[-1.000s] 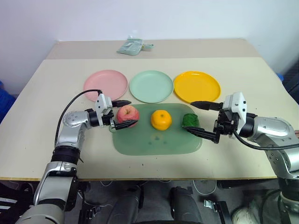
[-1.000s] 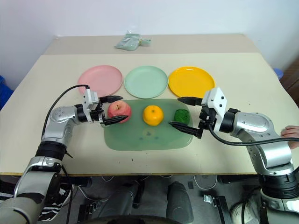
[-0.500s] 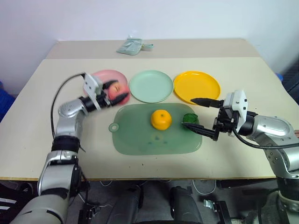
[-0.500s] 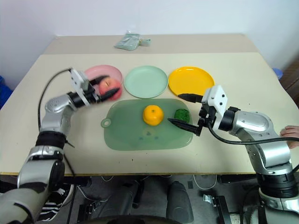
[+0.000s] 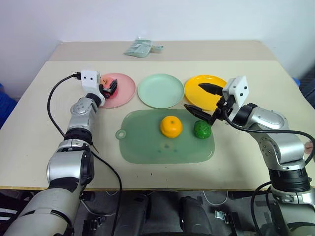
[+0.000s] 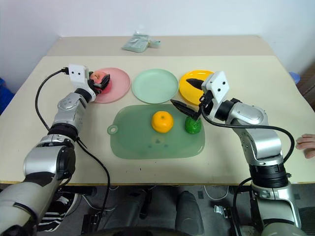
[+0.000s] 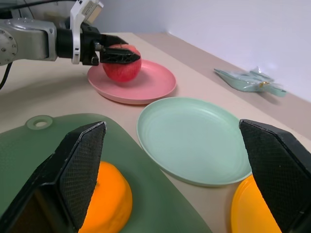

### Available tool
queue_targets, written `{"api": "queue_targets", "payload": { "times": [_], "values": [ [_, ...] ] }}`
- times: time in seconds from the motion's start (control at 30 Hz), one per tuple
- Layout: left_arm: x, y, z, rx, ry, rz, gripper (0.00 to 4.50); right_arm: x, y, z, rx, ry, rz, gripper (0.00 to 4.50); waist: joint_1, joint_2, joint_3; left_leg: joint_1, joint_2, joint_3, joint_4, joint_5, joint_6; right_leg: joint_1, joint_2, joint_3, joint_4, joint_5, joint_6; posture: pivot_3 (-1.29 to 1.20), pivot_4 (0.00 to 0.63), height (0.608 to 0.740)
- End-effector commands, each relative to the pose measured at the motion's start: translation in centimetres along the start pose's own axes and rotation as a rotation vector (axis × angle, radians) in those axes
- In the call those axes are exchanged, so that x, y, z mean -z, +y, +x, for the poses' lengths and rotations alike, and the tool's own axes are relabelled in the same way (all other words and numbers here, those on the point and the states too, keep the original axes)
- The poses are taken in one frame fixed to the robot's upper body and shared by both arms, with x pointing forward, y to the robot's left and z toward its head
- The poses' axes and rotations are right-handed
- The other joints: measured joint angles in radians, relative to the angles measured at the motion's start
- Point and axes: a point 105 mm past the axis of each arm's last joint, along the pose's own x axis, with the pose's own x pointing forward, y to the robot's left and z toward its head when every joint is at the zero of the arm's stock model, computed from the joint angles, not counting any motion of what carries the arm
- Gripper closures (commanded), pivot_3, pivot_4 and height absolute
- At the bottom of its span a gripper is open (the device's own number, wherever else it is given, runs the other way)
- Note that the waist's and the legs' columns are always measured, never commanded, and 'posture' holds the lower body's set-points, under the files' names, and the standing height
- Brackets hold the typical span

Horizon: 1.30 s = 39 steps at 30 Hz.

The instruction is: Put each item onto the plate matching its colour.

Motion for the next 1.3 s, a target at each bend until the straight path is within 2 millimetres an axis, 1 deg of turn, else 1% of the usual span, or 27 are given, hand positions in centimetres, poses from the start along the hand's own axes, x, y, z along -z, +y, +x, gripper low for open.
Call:
{"api": "queue_targets", "payload": {
  "times": [0.03,0.1,0.2,0.27,0.33,0.43,0.47,0.6,0.67,0.73,0.8,0.9,0.93,1.0,1.07,1.13,1.2,1.3],
  "values": [
    [-2.0,0.0,0.5,0.016,-0.061,0.010,0.05,-1.3,0.0,-0.2,0.003,-0.036,-0.055,0.00,-0.001,0.000,0.000,0.000,0.000,0.000,0.000,0.000,0.000,0.000,0.000,0.000,0.000,0.000,0.000,0.00,0.150,0.740],
    [-2.5,-0.2,0.5,0.033,-0.085,0.032,0.05,-1.3,0.0,-0.3,0.004,-0.035,-0.055,0.00,-0.003,0.000,0.000,0.000,0.000,0.000,0.000,0.000,0.000,0.000,0.000,0.000,0.000,0.000,0.000,0.00,0.150,0.740],
    [-2.9,0.1,0.3,0.033,-0.101,0.079,0.05,-1.3,0.0,-0.4,0.003,-0.034,-0.058,0.00,-0.005,0.000,0.000,0.000,0.000,0.000,0.000,0.000,0.000,0.000,0.000,0.000,0.001,0.000,0.000,0.00,0.150,0.740],
    [-3.3,-0.2,0.1,0.079,-0.125,0.050,0.05,-1.3,0.1,-0.4,0.002,-0.034,-0.057,0.00,-0.004,0.000,0.000,0.000,0.000,0.000,0.000,0.000,-0.001,0.000,0.000,0.000,0.001,0.000,0.000,0.00,0.150,0.740],
    [-4.5,-0.9,-0.2,0.166,-0.184,0.037,0.05,-1.3,0.1,-0.4,0.004,-0.036,-0.059,0.00,-0.004,0.000,0.000,0.000,0.000,0.000,0.000,0.000,0.000,0.000,0.000,0.000,0.001,0.000,0.000,0.00,0.150,0.740],
    [-6.5,-2.9,-1.7,0.429,-0.267,-0.013,0.05,-1.4,0.4,-0.4,-0.017,-0.036,-0.052,0.00,-0.005,0.000,0.000,0.000,0.000,0.000,0.000,0.000,-0.001,0.000,0.000,0.000,0.000,0.000,0.000,0.00,0.150,0.740],
    [-6.7,-3.3,-2.2,0.492,-0.270,-0.005,0.05,-1.4,0.4,-0.4,-0.017,-0.034,-0.055,0.00,-0.007,0.000,0.000,0.000,0.000,0.000,0.000,0.000,-0.001,0.000,0.000,0.000,0.000,0.000,0.000,0.00,0.150,0.740],
    [-6.2,-6.1,-5.3,0.824,-0.241,-0.023,0.05,-1.3,0.1,-0.2,-0.006,-0.037,-0.048,0.00,-0.013,0.001,-0.001,0.001,0.001,0.000,0.000,0.000,0.000,0.000,0.000,0.000,0.001,0.000,-0.001,0.00,0.150,0.740],
    [-5.7,-8.4,-7.2,1.016,-0.200,-0.052,0.05,-1.2,-0.1,-0.3,-0.005,-0.033,-0.051,0.00,-0.010,0.001,-0.001,0.001,0.001,0.000,0.000,0.001,-0.001,0.000,0.001,0.000,0.001,0.001,-0.001,0.00,0.150,0.740],
    [-5.0,-10.4,-8.5,1.137,-0.141,-0.108,0.05,-1.0,-0.1,-0.8,-0.030,-0.015,-0.068,0.00,-0.006,0.001,-0.001,0.001,0.001,0.000,0.000,0.001,-0.001,0.000,0.001,0.001,0.001,0.001,-0.001,0.00,0.150,0.740],
    [-4.6,-11.7,-9.2,1.197,-0.138,-0.088,0.05,-1.0,0.0,-1.6,-0.069,0.009,-0.091,0.00,0.001,0.001,-0.001,0.001,0.001,0.000,0.001,0.001,-0.001,0.000,0.001,0.001,0.001,0.001,-0.001,0.00,0.150,0.740],
    [-4.5,-12.3,-9.3,1.217,-0.131,-0.096,0.05,-1.4,-0.4,-1.7,-0.054,0.007,-0.056,0.00,-0.001,0.001,-0.001,0.001,0.001,0.000,0.001,0.001,-0.001,0.000,0.001,0.001,0.000,0.001,-0.001,0.00,0.150,0.740],
    [-4.4,-12.4,-9.5,1.233,-0.120,-0.091,0.05,-1.5,0.0,-1.6,-0.068,0.003,-0.045,0.00,-0.005,0.001,-0.001,0.001,0.001,-0.001,0.001,0.001,-0.001,0.000,0.001,0.001,0.000,0.001,-0.001,0.00,0.150,0.740],
    [-4.0,-12.7,-10.5,1.283,-0.092,-0.070,0.05,-1.6,1.3,-0.8,-0.109,0.006,-0.039,0.00,-0.011,0.001,-0.001,0.001,0.002,0.000,0.000,0.001,-0.001,0.000,0.001,0.001,0.000,0.000,-0.002,0.00,0.150,0.740],
    [-4.4,-12.5,-10.7,1.287,-0.098,-0.075,0.05,-1.7,2.3,0.5,-0.137,0.015,0.007,0.00,-0.016,0.002,-0.001,0.001,0.003,0.000,-0.001,0.001,-0.001,-0.002,0.001,0.001,0.001,0.000,-0.002,0.00,0.150,0.740],
    [-4.7,-12.3,-10.9,1.292,-0.105,-0.055,0.05,-1.7,3.0,1.3,-0.159,0.030,0.044,0.00,-0.016,0.002,-0.001,0.001,0.003,0.000,-0.001,0.001,-0.001,-0.002,0.002,0.002,0.001,0.001,-0.003,0.00,0.150,0.740],
    [-5.0,-11.7,-11.1,1.301,-0.112,-0.056,0.05,-0.9,4.2,2.4,-0.204,0.097,0.067,0.00,-0.011,0.002,-0.001,0.001,0.003,0.000,-0.001,0.001,-0.002,-0.002,0.002,0.002,0.001,0.001,-0.003,0.00,0.150,0.740],
    [-4.8,-11.1,-11.5,1.305,-0.086,-0.038,0.05,0.1,4.7,3.4,-0.225,0.167,0.081,0.00,-0.006,0.002,-0.001,0.001,0.003,0.000,-0.001,0.001,-0.002,-0.002,0.002,0.002,0.000,0.001,-0.003,0.00,0.150,0.740]
  ]
}}
